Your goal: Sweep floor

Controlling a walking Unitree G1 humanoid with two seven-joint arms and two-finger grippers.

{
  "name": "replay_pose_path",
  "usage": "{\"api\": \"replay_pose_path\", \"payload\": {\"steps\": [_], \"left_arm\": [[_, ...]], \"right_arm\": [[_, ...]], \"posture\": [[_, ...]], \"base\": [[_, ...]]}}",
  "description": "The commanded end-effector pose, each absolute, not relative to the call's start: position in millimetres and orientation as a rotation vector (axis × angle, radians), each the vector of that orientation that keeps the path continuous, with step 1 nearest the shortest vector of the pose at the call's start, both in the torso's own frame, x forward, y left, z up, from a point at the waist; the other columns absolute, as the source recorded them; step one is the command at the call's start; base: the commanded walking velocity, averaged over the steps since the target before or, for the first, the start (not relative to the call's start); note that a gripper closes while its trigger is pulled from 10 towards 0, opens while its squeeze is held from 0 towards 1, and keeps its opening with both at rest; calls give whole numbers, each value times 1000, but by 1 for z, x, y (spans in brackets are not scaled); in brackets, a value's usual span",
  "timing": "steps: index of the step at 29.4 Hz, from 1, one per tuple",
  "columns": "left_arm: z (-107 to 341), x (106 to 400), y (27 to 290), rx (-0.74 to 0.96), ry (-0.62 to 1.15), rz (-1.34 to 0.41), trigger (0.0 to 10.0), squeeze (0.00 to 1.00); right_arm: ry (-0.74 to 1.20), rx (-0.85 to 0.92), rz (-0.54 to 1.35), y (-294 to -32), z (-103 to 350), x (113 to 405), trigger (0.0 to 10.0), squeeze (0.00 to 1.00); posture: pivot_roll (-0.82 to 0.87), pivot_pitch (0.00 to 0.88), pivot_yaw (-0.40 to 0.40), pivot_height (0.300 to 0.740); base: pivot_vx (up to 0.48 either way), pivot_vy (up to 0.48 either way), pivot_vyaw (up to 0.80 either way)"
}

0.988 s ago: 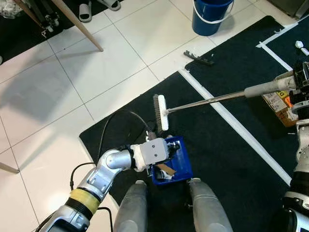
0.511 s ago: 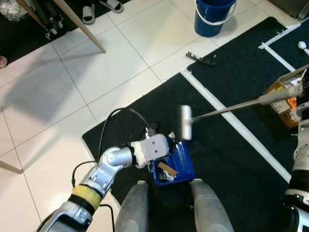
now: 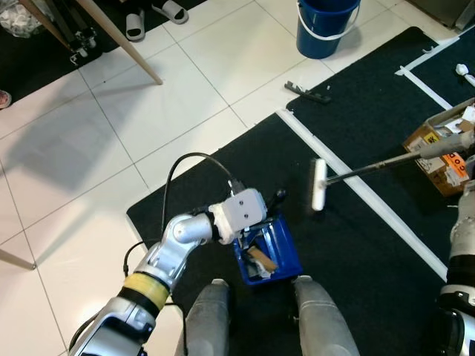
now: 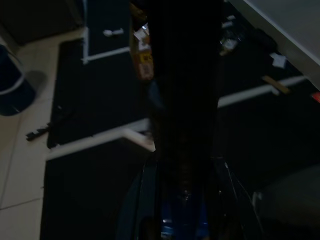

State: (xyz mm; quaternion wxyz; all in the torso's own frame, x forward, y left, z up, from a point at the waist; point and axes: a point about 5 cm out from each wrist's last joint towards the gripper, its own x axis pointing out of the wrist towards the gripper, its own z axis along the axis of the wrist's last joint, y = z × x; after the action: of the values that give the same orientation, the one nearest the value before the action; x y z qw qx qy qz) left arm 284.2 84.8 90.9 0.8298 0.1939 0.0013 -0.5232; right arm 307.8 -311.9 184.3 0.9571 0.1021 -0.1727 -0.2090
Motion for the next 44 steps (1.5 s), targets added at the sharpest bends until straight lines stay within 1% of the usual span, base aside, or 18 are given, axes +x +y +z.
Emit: {"api": "replay_pose_path", "payload": {"steps": [1, 5, 6, 9, 13, 15, 19, 22, 24, 26, 31, 32, 38, 41, 44], "left_arm": [[104, 292, 85, 362, -74, -1056, 10000, 0], [112, 299, 87, 358, -110, -1024, 10000, 0], [115, 301, 88, 356, -123, -1013, 10000, 0], [120, 305, 89, 368, -141, -1003, 10000, 0], [120, 306, 88, 382, -143, -1007, 10000, 0], [120, 306, 88, 395, -157, -1007, 10000, 0], [122, 308, 88, 380, -165, -995, 10000, 0], [129, 314, 93, 292, -178, -947, 10000, 0], [130, 315, 94, 276, -181, -938, 10000, 0], [134, 320, 103, 246, -187, -900, 10000, 0], [133, 324, 112, 269, -168, -879, 10000, 0], [135, 325, 113, 251, -172, -880, 0, 0], [136, 327, 111, 234, -178, -883, 0, 0], [139, 328, 110, 233, -188, -899, 0, 0], [139, 328, 110, 225, -190, -898, 0, 0]], "right_arm": [[-360, 169, -494, -318, 181, 302, 10000, 0], [-352, 145, -568, -324, 176, 299, 10000, 0], [-352, 133, -607, -328, 175, 297, 10000, 0], [-348, 109, -680, -337, 174, 293, 10000, 0], [-344, 90, -706, -340, 173, 292, 10000, 0], [-338, 37, -737, -343, 173, 291, 10000, 0], [-321, 1, -757, -343, 171, 291, 10000, 0], [-274, -32, -778, -343, 163, 292, 10000, 0], [-270, -30, -781, -344, 161, 292, 10000, 0], [-252, -29, -792, -345, 157, 292, 10000, 0], [-228, -20, -808, -348, 152, 292, 10000, 0], [-219, -17, -810, -348, 150, 292, 10000, 0], [-203, -10, -808, -345, 144, 293, 10000, 0], [-206, -3, -804, -343, 143, 295, 10000, 0], [-208, 0, -803, -343, 142, 295, 10000, 0]], "posture": [[13, 152, 48, 740], [15, 144, 50, 740], [21, 130, 51, 740], [23, 124, 51, 740], [29, 113, 53, 740], [32, 106, 51, 740], [32, 97, 49, 740], [38, 77, 44, 740], [38, 77, 44, 740], [39, 66, 40, 740], [46, 46, 37, 740], [48, 40, 36, 740], [49, 12, 38, 740], [45, 32, 44, 740], [45, 32, 44, 740]], "base": [[0, 0, 0], [0, 0, 0], [0, 0, 0], [0, 0, 0], [0, 0, 0], [0, 0, 0], [0, 0, 0], [0, 0, 0], [0, 0, 0], [0, 0, 0], [0, 0, 0], [0, 0, 0], [0, 0, 0], [0, 0, 0], [0, 0, 0]]}}
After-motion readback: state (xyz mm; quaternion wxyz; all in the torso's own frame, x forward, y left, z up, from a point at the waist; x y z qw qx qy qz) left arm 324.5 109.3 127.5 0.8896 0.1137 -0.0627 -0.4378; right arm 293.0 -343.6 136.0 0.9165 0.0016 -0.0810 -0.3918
